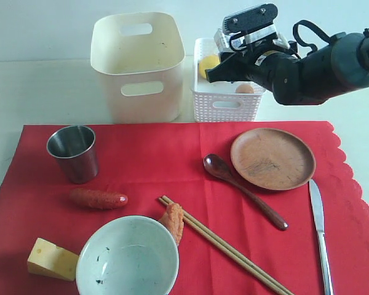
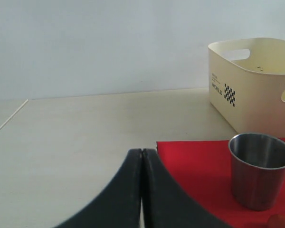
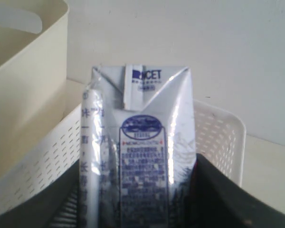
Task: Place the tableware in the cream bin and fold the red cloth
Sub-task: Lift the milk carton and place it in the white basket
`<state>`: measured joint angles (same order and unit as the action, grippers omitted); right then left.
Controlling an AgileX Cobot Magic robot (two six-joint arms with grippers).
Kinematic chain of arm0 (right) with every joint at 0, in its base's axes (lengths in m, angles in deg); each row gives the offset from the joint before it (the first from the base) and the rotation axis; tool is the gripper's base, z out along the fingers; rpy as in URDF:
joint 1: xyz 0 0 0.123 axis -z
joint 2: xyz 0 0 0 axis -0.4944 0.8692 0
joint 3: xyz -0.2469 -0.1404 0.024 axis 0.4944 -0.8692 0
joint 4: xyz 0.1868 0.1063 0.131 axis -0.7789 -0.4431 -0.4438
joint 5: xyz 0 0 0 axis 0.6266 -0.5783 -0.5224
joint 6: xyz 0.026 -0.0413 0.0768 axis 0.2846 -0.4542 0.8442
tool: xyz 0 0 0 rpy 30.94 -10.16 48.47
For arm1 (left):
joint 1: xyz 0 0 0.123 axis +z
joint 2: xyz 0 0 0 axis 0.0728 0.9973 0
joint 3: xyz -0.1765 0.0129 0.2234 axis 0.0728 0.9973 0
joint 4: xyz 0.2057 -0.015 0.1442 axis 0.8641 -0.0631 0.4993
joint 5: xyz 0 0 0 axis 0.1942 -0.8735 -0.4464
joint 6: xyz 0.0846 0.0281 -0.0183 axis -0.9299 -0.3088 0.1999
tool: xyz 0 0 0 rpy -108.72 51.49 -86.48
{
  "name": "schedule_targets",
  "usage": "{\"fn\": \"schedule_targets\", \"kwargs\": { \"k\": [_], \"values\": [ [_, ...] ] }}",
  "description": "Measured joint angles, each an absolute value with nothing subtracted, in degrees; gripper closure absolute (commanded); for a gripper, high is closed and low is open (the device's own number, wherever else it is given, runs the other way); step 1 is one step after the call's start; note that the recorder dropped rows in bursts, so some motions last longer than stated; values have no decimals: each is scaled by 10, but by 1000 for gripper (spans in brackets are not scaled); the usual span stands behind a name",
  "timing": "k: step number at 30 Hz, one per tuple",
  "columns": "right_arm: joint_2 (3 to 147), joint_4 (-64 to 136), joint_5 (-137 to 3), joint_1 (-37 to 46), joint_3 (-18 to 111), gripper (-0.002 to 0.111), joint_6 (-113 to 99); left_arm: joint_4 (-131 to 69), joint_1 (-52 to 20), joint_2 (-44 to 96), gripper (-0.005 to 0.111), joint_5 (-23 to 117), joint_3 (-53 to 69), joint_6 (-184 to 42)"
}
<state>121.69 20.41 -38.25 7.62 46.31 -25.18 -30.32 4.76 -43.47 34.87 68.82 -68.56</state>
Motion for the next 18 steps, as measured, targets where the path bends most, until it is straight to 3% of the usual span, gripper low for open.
{"fn": "schedule_targets", "kwargs": {
  "k": [12,14,18],
  "values": [
    [1218,187,-379,76,463,107,-252,-303,48,-435,107,349,688,-686],
    [1218,185,-379,76,463,101,-252,-303,48,-435,107,349,688,-686],
    [1218,165,-376,76,463,73,-252,-303,48,-435,107,349,688,-686]
  ]
}}
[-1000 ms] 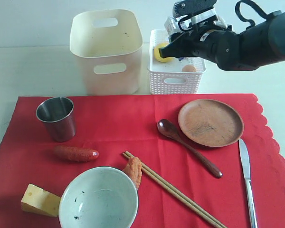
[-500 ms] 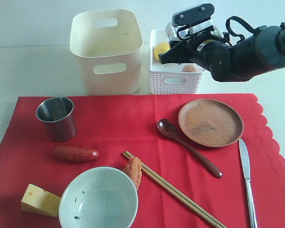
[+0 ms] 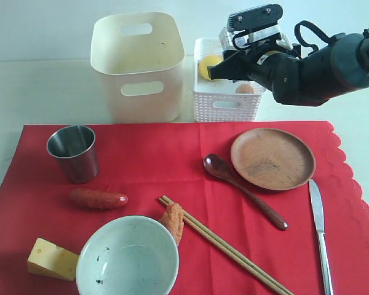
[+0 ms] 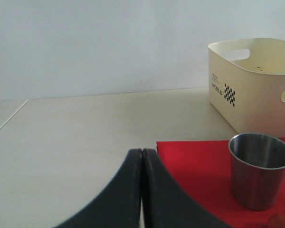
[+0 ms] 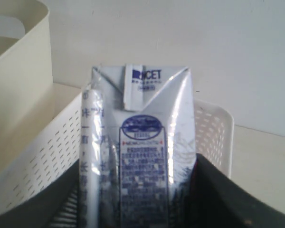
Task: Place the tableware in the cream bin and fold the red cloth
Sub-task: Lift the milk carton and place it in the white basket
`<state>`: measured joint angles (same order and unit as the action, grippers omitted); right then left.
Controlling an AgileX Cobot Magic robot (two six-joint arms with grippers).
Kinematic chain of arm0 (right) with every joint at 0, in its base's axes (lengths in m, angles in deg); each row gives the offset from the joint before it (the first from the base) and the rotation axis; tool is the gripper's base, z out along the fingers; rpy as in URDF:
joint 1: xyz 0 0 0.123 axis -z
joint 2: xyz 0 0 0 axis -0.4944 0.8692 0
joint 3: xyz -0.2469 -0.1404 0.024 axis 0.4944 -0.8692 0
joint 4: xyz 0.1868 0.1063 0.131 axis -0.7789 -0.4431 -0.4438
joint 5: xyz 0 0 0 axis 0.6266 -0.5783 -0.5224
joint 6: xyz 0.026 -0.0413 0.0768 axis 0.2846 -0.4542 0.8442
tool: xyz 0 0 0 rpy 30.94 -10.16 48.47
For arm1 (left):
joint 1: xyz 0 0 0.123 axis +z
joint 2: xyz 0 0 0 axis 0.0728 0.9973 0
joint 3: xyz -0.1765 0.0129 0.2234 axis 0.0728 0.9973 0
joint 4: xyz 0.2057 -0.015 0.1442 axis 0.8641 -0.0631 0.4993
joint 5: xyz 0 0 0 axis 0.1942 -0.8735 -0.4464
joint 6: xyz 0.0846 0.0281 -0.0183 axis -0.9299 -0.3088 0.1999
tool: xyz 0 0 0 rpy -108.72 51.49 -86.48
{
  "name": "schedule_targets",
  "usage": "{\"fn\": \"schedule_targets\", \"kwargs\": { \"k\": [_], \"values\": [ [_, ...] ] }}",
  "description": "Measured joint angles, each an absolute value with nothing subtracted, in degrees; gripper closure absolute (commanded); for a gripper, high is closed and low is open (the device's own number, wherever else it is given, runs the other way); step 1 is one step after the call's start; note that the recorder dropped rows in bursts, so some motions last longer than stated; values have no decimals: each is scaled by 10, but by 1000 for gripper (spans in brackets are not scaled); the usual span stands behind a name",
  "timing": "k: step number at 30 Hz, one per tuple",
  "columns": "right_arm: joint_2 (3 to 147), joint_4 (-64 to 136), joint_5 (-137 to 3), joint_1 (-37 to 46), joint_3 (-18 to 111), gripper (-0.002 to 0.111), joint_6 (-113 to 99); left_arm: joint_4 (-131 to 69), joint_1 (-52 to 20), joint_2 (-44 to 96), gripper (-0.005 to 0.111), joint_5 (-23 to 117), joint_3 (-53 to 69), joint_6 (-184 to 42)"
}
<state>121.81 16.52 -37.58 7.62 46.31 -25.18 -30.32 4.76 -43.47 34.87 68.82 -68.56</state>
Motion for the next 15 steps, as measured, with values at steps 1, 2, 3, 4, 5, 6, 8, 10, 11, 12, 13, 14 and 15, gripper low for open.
{"fn": "schedule_targets", "kwargs": {
  "k": [1,2,3,4,5,6,8,10,11,12,13,14,15],
  "values": [
    [1218,165,-375,76,463,67,-252,-303,48,-435,107,349,688,-686],
    [1218,164,-374,76,463,61,-252,-303,48,-435,107,349,688,-686],
    [1218,164,-374,76,463,56,-252,-303,48,-435,107,349,688,-686],
    [1218,163,-374,76,463,51,-252,-303,48,-435,107,349,688,-686],
    [1218,163,-374,76,463,45,-252,-303,48,-435,107,349,688,-686],
    [1218,163,-373,76,463,37,-252,-303,48,-435,107,349,688,-686],
    [1218,163,-362,76,463,28,-252,-303,48,-435,107,349,688,-686],
    [1218,163,-358,76,463,27,-252,-303,48,-435,107,349,688,-686],
    [1218,169,-358,76,463,27,-252,-303,48,-435,107,349,688,-686],
    [1218,176,-358,76,463,27,-252,-303,48,-435,107,349,688,-686],
    [1218,187,-358,76,463,27,-252,-303,48,-435,107,349,688,-686],
    [1217,191,-361,76,463,27,-252,-303,48,-435,107,349,688,-686],
    [1211,192,-377,76,463,27,-257,-303,48,-435,107,349,688,-686]
  ]
}}
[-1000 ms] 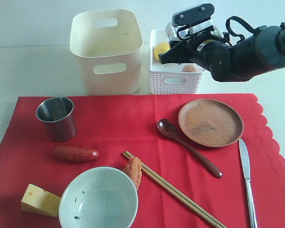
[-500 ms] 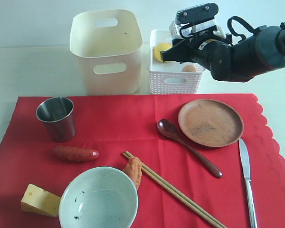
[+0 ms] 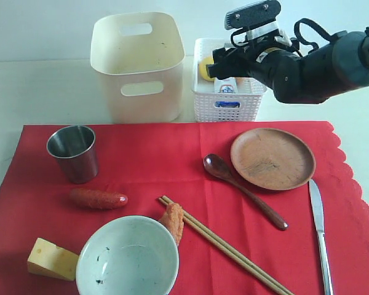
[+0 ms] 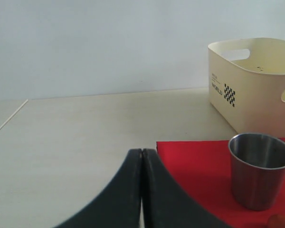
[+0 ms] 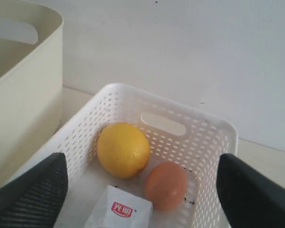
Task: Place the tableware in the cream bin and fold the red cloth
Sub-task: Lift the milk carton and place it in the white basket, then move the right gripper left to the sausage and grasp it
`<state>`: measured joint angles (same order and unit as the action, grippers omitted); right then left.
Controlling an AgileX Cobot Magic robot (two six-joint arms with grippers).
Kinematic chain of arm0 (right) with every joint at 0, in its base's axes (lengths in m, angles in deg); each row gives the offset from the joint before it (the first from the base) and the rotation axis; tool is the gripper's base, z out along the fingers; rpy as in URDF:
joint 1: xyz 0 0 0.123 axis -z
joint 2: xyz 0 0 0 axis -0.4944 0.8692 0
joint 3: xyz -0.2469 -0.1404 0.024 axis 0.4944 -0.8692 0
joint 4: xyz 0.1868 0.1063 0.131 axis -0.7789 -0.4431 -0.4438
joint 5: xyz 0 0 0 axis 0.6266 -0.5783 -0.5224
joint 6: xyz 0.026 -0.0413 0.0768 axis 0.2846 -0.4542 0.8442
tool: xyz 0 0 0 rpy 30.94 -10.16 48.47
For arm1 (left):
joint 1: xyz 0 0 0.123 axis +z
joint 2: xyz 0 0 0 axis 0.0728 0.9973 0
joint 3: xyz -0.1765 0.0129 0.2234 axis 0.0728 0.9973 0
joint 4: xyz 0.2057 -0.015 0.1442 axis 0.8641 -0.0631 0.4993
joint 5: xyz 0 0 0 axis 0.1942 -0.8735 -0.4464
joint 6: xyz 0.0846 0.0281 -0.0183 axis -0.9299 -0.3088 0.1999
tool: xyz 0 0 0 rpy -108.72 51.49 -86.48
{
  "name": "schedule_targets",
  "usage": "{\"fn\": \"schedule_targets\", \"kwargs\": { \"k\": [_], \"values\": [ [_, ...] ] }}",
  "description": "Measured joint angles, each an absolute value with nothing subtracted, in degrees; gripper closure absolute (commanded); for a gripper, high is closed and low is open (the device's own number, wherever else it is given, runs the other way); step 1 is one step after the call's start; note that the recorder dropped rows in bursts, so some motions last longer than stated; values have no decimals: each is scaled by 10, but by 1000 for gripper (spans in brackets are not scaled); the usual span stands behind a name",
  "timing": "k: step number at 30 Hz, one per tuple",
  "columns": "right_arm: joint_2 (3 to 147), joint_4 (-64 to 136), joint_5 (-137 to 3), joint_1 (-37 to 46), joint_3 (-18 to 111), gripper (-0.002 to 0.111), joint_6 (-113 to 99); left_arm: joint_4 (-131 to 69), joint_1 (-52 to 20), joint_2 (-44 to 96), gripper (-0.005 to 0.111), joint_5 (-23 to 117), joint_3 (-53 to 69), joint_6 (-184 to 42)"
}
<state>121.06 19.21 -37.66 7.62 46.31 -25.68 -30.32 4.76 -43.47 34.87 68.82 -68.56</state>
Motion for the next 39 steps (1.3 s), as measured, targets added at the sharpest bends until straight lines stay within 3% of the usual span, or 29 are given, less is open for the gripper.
{"fn": "schedule_targets", "kwargs": {
  "k": [2,4,5,9,17,32,39],
  "values": [
    [1188,191,-426,76,463,31,-288,-303,48,-435,107,349,688,-686],
    [1164,189,-472,76,463,44,-304,-303,48,-435,107,349,688,-686],
    [1148,188,-499,76,463,65,-306,-303,48,-435,107,349,688,-686],
    [1058,177,-624,76,463,109,-308,-303,48,-435,107,349,688,-686],
    [948,101,-792,72,446,108,-304,-303,48,-435,107,349,688,-686],
    [725,30,-769,-8,190,108,-304,-303,48,-435,107,349,688,-686],
    [679,-10,-797,-38,167,108,-303,-303,48,-435,107,349,688,-686]
  ]
}}
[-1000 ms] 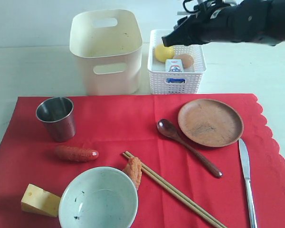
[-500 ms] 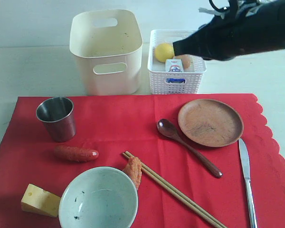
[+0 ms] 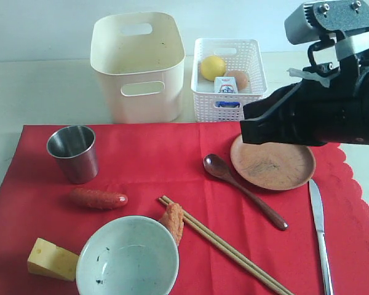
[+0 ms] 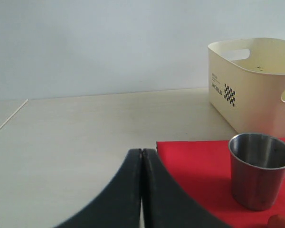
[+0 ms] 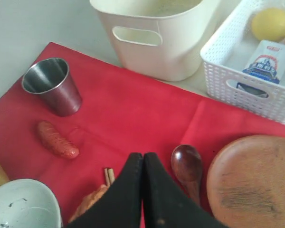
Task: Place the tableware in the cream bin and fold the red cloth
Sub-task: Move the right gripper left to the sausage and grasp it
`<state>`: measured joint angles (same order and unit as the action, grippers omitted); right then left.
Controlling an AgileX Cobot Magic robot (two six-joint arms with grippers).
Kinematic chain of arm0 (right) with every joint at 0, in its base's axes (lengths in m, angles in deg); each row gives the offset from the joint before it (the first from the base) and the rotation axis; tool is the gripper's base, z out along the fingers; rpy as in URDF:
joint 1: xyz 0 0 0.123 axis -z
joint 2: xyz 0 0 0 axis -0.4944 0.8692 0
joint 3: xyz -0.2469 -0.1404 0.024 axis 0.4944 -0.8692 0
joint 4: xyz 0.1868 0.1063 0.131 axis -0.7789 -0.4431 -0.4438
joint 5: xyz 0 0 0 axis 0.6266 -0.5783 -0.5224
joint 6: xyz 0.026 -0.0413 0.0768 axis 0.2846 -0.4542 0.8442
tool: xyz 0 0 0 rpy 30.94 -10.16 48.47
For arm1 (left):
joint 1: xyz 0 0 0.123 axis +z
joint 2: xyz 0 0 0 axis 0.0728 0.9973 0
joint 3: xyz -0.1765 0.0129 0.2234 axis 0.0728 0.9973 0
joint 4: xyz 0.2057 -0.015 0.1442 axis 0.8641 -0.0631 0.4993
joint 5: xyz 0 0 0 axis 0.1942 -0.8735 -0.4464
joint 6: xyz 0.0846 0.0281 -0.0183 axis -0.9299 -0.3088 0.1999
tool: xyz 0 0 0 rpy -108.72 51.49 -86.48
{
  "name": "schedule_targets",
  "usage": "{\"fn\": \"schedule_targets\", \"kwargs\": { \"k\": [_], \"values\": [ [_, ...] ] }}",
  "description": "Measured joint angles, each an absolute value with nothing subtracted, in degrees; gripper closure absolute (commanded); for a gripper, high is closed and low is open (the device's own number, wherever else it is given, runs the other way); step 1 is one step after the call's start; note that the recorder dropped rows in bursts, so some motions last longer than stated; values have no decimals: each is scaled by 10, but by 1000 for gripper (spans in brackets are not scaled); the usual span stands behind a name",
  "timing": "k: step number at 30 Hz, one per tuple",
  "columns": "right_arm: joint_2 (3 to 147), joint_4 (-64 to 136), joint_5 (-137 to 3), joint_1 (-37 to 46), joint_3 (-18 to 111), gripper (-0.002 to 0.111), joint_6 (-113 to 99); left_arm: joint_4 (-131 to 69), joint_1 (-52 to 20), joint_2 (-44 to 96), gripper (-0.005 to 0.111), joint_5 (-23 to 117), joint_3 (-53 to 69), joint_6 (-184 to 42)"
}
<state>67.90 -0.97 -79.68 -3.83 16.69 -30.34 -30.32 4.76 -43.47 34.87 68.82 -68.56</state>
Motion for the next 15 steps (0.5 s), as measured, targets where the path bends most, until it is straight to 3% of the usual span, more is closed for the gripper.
{"fn": "schedule_targets", "kwargs": {
  "k": [15],
  "values": [
    [807,-34,-803,-106,166,104,-344,-303,48,-435,107,349,688,-686]
  ]
}}
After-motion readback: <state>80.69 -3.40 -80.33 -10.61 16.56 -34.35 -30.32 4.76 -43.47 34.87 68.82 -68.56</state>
